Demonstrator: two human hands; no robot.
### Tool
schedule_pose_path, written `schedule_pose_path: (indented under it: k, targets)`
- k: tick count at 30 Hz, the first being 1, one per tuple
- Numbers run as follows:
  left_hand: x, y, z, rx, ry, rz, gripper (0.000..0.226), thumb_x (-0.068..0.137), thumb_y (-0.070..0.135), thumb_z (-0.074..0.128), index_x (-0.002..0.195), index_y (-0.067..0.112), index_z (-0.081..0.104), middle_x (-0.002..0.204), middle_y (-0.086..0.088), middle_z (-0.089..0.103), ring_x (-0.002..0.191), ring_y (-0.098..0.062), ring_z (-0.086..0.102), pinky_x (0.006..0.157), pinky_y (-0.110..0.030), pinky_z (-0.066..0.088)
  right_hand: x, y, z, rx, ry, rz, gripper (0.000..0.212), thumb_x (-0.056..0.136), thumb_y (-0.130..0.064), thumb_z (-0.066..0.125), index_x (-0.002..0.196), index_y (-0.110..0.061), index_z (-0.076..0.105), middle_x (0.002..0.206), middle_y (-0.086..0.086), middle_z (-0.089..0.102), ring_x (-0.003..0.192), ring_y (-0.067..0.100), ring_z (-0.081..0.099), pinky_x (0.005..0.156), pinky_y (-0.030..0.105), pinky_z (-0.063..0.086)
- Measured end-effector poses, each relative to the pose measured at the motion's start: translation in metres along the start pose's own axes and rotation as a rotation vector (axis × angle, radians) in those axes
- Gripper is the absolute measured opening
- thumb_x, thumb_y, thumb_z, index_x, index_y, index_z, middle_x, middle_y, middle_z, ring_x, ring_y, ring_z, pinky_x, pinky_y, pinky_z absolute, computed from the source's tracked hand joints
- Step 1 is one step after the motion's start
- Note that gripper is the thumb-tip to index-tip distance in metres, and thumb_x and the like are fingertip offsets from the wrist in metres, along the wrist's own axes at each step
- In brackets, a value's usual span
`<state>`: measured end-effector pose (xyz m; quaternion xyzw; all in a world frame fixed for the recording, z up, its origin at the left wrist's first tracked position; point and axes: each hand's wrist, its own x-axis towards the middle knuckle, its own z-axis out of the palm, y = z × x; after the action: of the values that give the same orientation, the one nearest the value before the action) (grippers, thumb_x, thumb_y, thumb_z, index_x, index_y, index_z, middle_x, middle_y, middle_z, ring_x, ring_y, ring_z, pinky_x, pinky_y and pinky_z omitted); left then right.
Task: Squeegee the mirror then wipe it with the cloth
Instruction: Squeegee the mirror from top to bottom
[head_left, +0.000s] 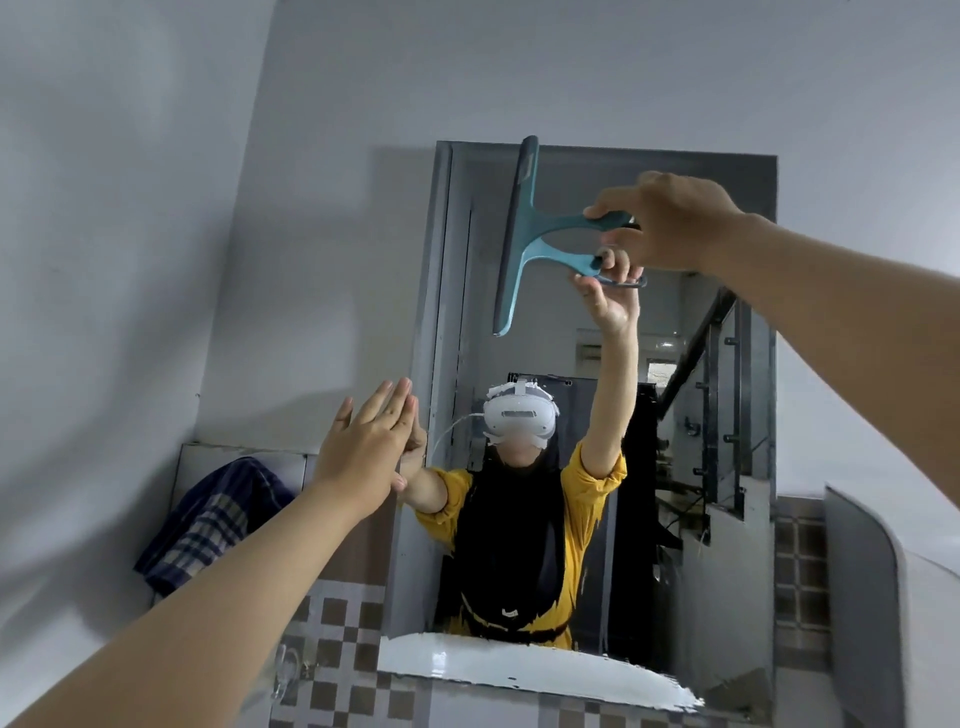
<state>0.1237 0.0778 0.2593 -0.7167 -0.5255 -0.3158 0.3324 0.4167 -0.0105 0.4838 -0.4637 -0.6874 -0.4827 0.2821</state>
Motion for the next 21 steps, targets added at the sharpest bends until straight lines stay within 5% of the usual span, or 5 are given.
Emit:
schedule_pose_path:
  k: [15, 18, 21]
  targets:
    - [-0.002, 0.017, -0.006, -0.037, 0.002, -0.103, 0.061, 0.09, 0.018, 0.042, 0.146, 0.012, 0.018, 0.157, -0.005, 0.009, 0.144, -0.021, 0.008, 0.115, -0.048, 0.006, -0.072, 0.101, -0.011, -0.038, 0.006, 0.147, 0.033, 0.093, -0.033, 0.056, 0.126, -0.032, 0.057, 0.099, 0.011, 0.058, 0.089, 0.035, 0.058, 0.075, 0.04, 0.047]
    - [0.001, 0.021, -0.006, 0.084, -0.093, -0.155, 0.07, 0.091, 0.032, 0.042, 0.147, 0.014, 0.004, 0.157, -0.004, -0.005, 0.142, -0.017, -0.011, 0.115, -0.043, -0.001, -0.081, 0.111, -0.013, -0.043, 0.01, 0.171, 0.031, 0.093, -0.032, 0.055, 0.125, -0.033, 0.056, 0.1, 0.012, 0.058, 0.093, 0.036, 0.058, 0.079, 0.043, 0.048]
    - [0.002, 0.025, -0.007, 0.174, -0.131, -0.197, 0.074, 0.091, 0.038, 0.04, 0.146, 0.015, -0.004, 0.156, -0.001, -0.012, 0.143, -0.017, -0.011, 0.115, -0.04, -0.002, -0.088, 0.119, -0.013, -0.05, 0.021, 0.17, 0.031, 0.094, -0.031, 0.055, 0.125, -0.033, 0.056, 0.102, 0.014, 0.06, 0.094, 0.038, 0.058, 0.081, 0.044, 0.049]
